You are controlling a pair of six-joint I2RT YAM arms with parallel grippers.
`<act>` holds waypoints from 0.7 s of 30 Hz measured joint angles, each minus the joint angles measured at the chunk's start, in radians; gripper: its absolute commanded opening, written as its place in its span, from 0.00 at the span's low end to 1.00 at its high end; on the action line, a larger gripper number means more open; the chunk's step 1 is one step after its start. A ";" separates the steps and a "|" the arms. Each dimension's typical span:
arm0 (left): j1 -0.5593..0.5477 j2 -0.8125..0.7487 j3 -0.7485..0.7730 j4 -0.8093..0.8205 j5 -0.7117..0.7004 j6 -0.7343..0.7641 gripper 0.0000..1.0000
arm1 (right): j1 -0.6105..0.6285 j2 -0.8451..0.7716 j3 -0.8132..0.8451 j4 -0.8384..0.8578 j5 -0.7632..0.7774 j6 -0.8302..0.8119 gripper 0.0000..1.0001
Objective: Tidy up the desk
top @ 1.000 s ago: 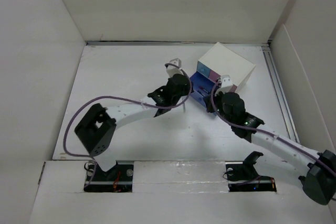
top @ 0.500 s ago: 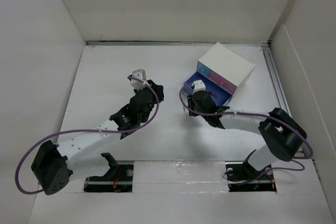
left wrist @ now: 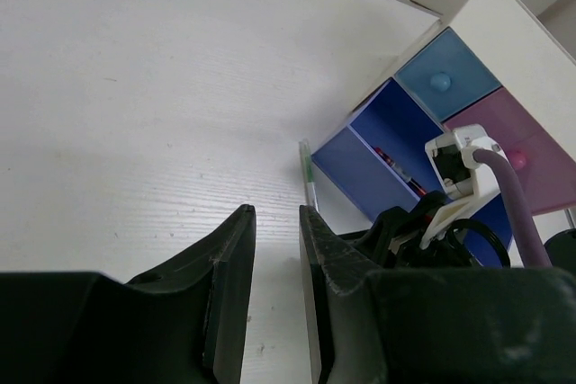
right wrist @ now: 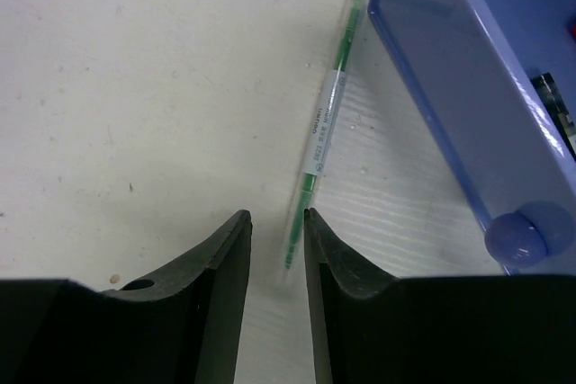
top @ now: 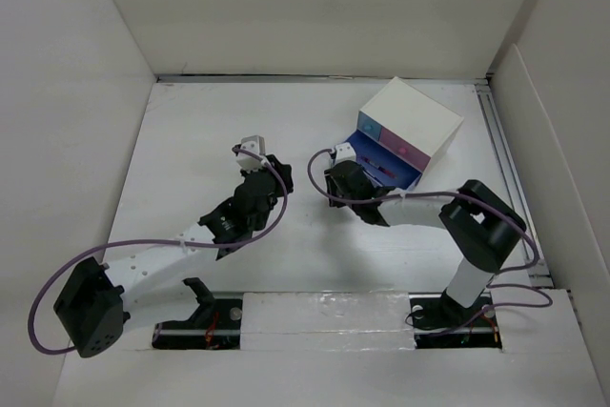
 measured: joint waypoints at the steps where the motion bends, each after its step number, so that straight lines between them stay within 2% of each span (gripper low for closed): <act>1: 0.000 0.000 -0.005 0.004 0.000 0.003 0.22 | 0.003 0.004 0.005 0.000 0.002 0.000 0.35; 6: 0.000 0.000 -0.017 0.013 0.000 0.013 0.22 | 0.018 0.045 0.039 -0.001 0.026 0.008 0.28; 14: 0.000 -0.004 -0.026 0.017 -0.001 0.014 0.22 | 0.034 0.084 0.045 -0.003 0.079 0.027 0.28; 21: 0.000 -0.062 -0.056 0.019 -0.019 0.014 0.22 | 0.046 -0.022 0.005 -0.010 0.092 0.018 0.30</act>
